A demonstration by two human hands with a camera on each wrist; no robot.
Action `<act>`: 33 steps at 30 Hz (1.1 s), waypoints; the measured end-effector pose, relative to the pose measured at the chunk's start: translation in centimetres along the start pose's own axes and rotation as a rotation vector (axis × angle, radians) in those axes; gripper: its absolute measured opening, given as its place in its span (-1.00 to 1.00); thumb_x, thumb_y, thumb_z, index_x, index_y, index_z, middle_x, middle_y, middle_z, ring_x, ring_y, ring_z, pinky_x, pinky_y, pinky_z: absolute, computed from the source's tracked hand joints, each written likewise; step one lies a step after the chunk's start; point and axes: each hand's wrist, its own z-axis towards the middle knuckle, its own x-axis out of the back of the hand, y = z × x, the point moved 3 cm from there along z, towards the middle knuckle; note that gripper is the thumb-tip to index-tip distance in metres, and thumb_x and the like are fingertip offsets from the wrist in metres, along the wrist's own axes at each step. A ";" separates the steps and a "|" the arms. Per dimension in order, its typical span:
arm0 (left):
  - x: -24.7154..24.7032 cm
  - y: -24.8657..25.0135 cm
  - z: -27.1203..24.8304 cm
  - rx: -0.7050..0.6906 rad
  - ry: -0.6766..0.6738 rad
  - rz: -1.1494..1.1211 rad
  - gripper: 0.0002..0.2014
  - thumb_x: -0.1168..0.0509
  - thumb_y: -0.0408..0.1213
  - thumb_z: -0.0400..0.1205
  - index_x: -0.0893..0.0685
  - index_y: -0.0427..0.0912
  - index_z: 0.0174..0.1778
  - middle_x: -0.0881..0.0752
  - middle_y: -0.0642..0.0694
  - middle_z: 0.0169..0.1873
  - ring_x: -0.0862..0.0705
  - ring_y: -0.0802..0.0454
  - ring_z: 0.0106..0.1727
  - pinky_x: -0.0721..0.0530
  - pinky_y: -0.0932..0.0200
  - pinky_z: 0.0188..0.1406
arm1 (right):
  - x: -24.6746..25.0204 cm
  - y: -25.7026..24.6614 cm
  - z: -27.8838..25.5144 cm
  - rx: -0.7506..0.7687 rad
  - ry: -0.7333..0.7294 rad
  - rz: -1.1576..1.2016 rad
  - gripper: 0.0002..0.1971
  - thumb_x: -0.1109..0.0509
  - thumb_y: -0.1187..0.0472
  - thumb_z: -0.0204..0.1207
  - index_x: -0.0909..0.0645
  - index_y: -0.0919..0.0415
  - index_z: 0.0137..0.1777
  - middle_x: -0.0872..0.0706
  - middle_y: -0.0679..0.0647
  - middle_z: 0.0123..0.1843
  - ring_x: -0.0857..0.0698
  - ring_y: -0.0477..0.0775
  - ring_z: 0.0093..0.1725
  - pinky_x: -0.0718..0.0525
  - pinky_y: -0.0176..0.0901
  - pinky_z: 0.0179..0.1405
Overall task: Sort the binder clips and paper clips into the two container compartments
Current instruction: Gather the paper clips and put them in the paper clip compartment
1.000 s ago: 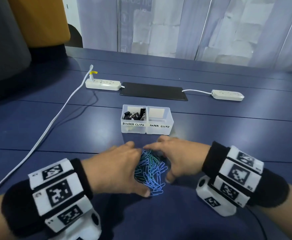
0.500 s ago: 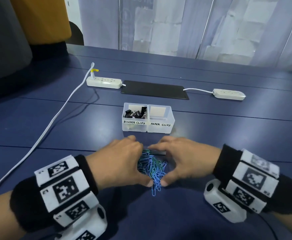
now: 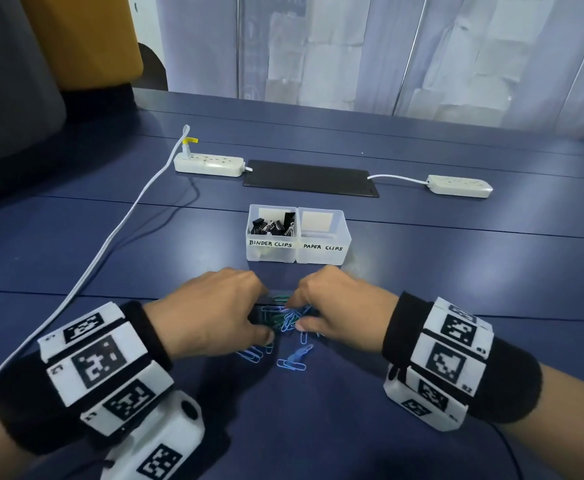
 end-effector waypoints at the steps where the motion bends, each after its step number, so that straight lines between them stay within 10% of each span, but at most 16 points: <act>1: 0.0 -0.1 -0.1 -0.007 0.013 0.002 -0.48 -0.34 0.17 0.46 -0.61 -0.02 0.26 -0.68 0.03 0.15 -0.61 -0.02 0.20 -0.63 0.02 0.14 | 0.1 0.0 0.0 0.003 0.008 -0.005 -0.70 -0.39 0.11 0.55 -0.67 0.14 0.25 -0.76 0.17 0.07 -0.70 0.24 0.06 -0.67 0.02 0.06; 16: -1.0 3.9 2.5 -0.029 -0.068 0.115 -0.27 -0.29 0.50 0.24 -0.55 -0.11 -0.04 -0.45 -0.03 -0.09 -0.45 -0.06 -0.09 -0.52 0.07 -0.04 | 2.0 4.7 -2.6 -0.306 0.187 0.550 -0.92 -0.54 0.23 0.42 -0.82 0.21 -0.12 -0.71 -0.10 -0.60 -0.70 -0.17 -0.53 -0.49 -0.56 -0.48; 22: -1.3 4.0 2.2 -0.095 -0.035 0.133 -0.42 -0.32 0.32 0.39 -0.63 -0.08 0.10 -0.55 -0.02 0.07 -0.59 -0.10 0.15 -0.60 0.01 0.02 | 1.7 6.1 -3.4 -0.368 0.186 0.772 -0.88 -0.53 0.29 0.43 -0.81 0.27 -0.06 -0.79 0.07 -0.36 -0.78 -0.02 -0.39 -0.74 -0.33 -0.36; 27: -1.5 2.7 -0.1 -0.161 -0.066 0.068 -0.13 -0.27 0.48 0.25 -0.37 0.20 0.47 -0.40 0.16 0.35 -0.40 0.05 0.37 -0.54 0.09 0.21 | 2.4 7.0 -3.1 -0.372 0.255 0.857 -0.84 -0.54 0.37 0.40 -0.79 0.34 -0.02 -0.84 0.28 -0.19 -0.79 0.13 -0.32 -0.83 -0.03 -0.08; 33: -2.4 3.4 -0.6 -0.011 -0.073 0.152 0.07 -0.13 0.61 0.22 -0.04 0.20 0.63 -0.35 0.00 0.39 -0.35 -0.09 0.39 -0.52 -0.03 0.22 | 6.4 8.5 0.2 -0.363 0.403 0.886 -0.83 -0.50 0.48 0.39 -0.73 0.47 -0.01 -0.75 0.26 -0.29 -0.70 -0.08 -0.51 -0.81 -0.24 -0.27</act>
